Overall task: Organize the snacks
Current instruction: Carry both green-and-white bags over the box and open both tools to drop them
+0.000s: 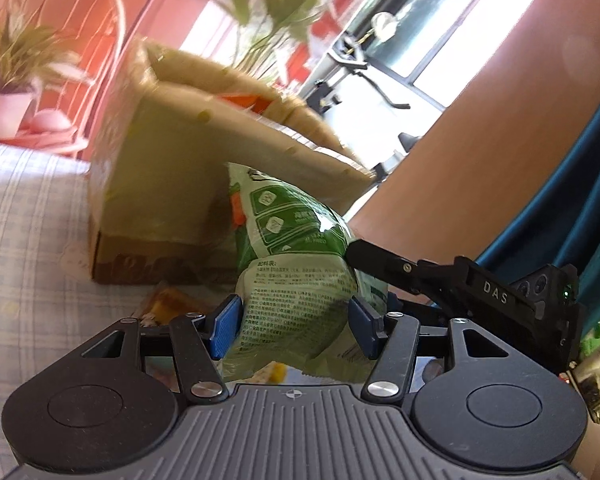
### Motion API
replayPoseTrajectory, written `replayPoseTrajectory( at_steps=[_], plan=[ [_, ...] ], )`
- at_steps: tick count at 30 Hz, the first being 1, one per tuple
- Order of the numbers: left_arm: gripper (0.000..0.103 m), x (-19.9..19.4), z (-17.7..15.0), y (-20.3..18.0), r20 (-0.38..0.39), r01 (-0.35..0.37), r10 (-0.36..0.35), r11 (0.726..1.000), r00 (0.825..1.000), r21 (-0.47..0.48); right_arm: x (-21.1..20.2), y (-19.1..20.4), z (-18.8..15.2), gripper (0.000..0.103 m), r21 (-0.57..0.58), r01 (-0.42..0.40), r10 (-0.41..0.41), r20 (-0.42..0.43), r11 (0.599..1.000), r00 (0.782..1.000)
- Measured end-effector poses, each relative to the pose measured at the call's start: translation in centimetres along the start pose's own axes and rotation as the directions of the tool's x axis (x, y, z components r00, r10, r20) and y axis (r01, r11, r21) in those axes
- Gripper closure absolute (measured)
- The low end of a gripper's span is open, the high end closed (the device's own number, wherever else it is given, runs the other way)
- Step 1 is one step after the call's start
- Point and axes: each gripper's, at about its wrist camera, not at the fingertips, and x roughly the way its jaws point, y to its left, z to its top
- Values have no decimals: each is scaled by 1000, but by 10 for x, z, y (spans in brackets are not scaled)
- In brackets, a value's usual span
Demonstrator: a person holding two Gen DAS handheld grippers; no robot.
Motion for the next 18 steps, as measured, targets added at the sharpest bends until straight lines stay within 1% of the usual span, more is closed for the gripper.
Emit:
replayPoseTrajectory(
  at_steps=[12, 18],
  plan=[
    [43, -10, 26, -28, 72, 35, -40, 997, 997, 69, -17, 27, 34, 35, -71, -26, 32, 85, 997, 996],
    [43, -9, 39, -37, 97, 34, -44, 994, 994, 105, -19, 36, 56, 35, -104, -36, 47, 103, 994, 994]
  ],
)
